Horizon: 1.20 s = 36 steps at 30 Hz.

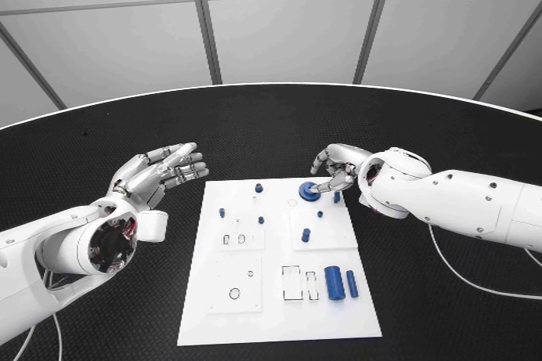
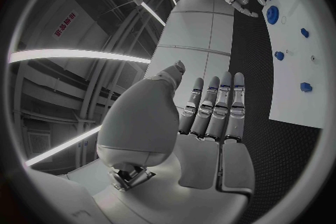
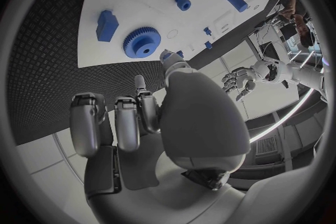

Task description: Assemble the parts on the task board

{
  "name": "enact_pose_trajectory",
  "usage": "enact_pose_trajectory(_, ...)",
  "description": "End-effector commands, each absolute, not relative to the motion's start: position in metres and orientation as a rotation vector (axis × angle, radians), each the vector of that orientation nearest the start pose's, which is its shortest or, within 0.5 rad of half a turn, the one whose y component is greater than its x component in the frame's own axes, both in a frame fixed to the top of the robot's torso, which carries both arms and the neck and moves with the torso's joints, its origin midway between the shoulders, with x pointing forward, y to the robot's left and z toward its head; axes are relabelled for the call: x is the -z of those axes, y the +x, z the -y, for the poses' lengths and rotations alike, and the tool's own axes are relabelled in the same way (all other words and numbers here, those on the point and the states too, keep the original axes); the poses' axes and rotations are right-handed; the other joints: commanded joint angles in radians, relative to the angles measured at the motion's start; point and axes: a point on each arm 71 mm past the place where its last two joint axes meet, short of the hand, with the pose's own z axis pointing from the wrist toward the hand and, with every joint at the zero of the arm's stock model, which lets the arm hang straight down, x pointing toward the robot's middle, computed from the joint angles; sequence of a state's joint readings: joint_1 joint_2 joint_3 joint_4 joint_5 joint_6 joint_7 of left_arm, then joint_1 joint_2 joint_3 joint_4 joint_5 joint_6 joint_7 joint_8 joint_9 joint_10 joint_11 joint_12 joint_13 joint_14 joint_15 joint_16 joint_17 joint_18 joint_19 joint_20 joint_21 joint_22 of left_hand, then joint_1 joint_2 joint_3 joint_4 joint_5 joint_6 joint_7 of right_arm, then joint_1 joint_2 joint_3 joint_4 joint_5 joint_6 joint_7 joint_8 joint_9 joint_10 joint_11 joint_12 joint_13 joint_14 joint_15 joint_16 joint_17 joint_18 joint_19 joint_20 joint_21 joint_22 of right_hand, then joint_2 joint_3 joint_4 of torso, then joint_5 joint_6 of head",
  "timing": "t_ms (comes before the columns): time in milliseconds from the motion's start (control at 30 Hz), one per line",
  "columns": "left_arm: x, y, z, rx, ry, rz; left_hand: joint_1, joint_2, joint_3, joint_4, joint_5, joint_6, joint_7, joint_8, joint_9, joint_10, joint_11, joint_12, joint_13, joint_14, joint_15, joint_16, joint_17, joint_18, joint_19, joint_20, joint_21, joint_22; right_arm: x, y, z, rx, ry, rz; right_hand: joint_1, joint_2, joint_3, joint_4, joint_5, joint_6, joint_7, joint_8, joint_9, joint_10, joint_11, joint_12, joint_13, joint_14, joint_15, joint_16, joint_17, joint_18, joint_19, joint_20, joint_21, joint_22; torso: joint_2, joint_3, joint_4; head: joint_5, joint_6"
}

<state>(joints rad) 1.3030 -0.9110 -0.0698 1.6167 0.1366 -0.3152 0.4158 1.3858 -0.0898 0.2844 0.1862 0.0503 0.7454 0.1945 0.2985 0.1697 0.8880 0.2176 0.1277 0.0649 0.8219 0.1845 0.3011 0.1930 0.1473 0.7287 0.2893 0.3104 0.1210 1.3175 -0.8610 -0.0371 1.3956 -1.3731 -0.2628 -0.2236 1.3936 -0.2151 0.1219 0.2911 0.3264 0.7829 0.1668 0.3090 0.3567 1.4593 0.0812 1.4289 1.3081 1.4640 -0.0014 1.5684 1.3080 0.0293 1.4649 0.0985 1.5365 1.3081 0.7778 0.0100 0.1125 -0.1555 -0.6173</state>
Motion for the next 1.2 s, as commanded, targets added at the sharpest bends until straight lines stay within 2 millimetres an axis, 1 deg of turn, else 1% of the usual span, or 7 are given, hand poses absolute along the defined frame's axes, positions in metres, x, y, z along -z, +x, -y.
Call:
enact_pose_trajectory(33, 0.135, 0.485, -0.219, 1.623, -1.177, -1.331, 0.004, 0.001, 0.006, -0.003, 0.003, 0.005, 0.072, -0.002, -0.001, 0.002, 0.000, -0.005, 0.000, -0.005, -0.003, -0.005, 0.000, 0.018, 0.005, 0.001, 0.002, -0.002, 0.138, 0.531, 0.256, -0.422, 0.035, -1.669, -0.003, 0.009, -0.008, 0.000, -0.006, -0.009, 0.001, 0.006, -0.002, 0.012, 0.000, 0.007, 0.143, 0.107, 0.008, 0.002, 0.263, -0.019, 0.088, 0.009, 0.006, 0.227, 0.002, 0.0000, 0.0023, -0.003, -0.001)
enact_pose_trajectory(133, 0.135, 0.485, -0.219, 1.623, -1.178, -1.331, 0.004, 0.001, 0.006, -0.003, 0.003, 0.005, 0.072, -0.002, -0.001, 0.002, 0.000, -0.005, 0.000, -0.005, -0.003, -0.005, 0.000, 0.018, 0.005, 0.001, 0.002, -0.002, 0.139, 0.531, 0.256, -0.416, 0.033, -1.677, -0.002, 0.010, -0.010, 0.000, -0.006, -0.011, 0.001, 0.006, -0.002, 0.013, 0.001, 0.008, 0.144, 0.107, 0.008, 0.002, 0.263, -0.020, 0.088, 0.009, 0.007, 0.228, 0.001, -0.0007, 0.0010, -0.002, -0.004)
enact_pose_trajectory(333, 0.135, 0.485, -0.219, 1.622, -1.178, -1.332, 0.004, 0.001, 0.006, -0.003, 0.003, 0.005, 0.072, -0.002, -0.001, 0.002, 0.000, -0.005, 0.000, -0.005, -0.003, -0.005, 0.000, 0.018, 0.005, 0.001, 0.002, -0.002, 0.141, 0.532, 0.255, -0.409, 0.032, -1.686, 0.005, 0.015, -0.011, -0.001, -0.004, -0.014, 0.002, 0.007, -0.003, 0.016, 0.002, 0.015, 0.150, 0.107, 0.009, 0.002, 0.263, -0.020, 0.089, 0.010, 0.009, 0.231, 0.001, 0.0016, -0.0009, -0.003, -0.007)
enact_pose_trajectory(500, 0.135, 0.485, -0.219, 1.623, -1.179, -1.335, 0.003, 0.001, 0.006, -0.003, 0.003, 0.003, 0.073, -0.003, -0.001, 0.000, 0.001, -0.007, -0.001, -0.005, -0.003, -0.006, 0.000, 0.018, 0.005, 0.001, 0.001, -0.002, 0.142, 0.532, 0.255, -0.406, 0.032, -1.690, 0.013, 0.019, -0.010, -0.001, 0.009, -0.014, 0.003, 0.010, -0.004, 0.017, 0.003, 0.018, 0.153, 0.107, 0.010, 0.002, 0.263, -0.020, 0.089, 0.012, 0.009, 0.231, 0.000, 0.0006, 0.0017, -0.006, -0.009)
enact_pose_trajectory(667, 0.135, 0.485, -0.219, 1.621, -1.180, -1.336, 0.002, 0.001, 0.007, -0.003, 0.003, 0.003, 0.073, -0.003, -0.001, 0.000, 0.001, -0.007, -0.001, -0.005, -0.003, -0.006, 0.000, 0.018, 0.005, 0.001, 0.001, -0.002, 0.145, 0.533, 0.253, -0.405, 0.027, -1.696, 0.016, 0.021, -0.009, -0.002, 0.012, -0.012, 0.003, 0.012, -0.004, 0.022, 0.002, 0.026, 0.159, 0.107, 0.011, 0.002, 0.263, -0.021, 0.090, 0.012, 0.010, 0.232, 0.001, 0.0029, -0.0007, -0.001, -0.013)
enact_pose_trajectory(867, 0.135, 0.484, -0.219, 1.620, -1.181, -1.336, 0.003, 0.003, 0.010, -0.004, 0.003, 0.002, 0.075, -0.005, -0.002, -0.002, 0.002, -0.010, -0.001, -0.005, -0.003, -0.007, 0.000, 0.018, 0.005, 0.001, 0.001, -0.003, 0.146, 0.534, 0.254, -0.402, 0.025, -1.704, 0.025, 0.027, -0.002, -0.003, 0.016, -0.006, 0.002, 0.018, -0.003, 0.027, 0.002, 0.034, 0.167, 0.107, 0.010, 0.002, 0.263, -0.022, 0.092, 0.013, 0.013, 0.237, 0.000, 0.0009, 0.0002, -0.002, -0.015)
enact_pose_trajectory(1200, 0.135, 0.484, -0.220, 1.619, -1.181, -1.335, 0.004, 0.004, 0.011, -0.005, 0.003, 0.001, 0.075, -0.005, -0.002, -0.002, 0.002, -0.010, -0.001, -0.005, -0.002, -0.008, 0.000, 0.018, 0.005, 0.001, 0.001, -0.003, 0.151, 0.535, 0.252, -0.401, 0.019, -1.720, 0.034, 0.031, 0.008, -0.004, 0.023, 0.005, 0.000, 0.026, -0.003, 0.036, 0.000, 0.047, 0.177, 0.107, 0.009, 0.002, 0.263, -0.023, 0.095, 0.012, 0.018, 0.242, 0.000, 0.0022, -0.0002, 0.001, -0.021)
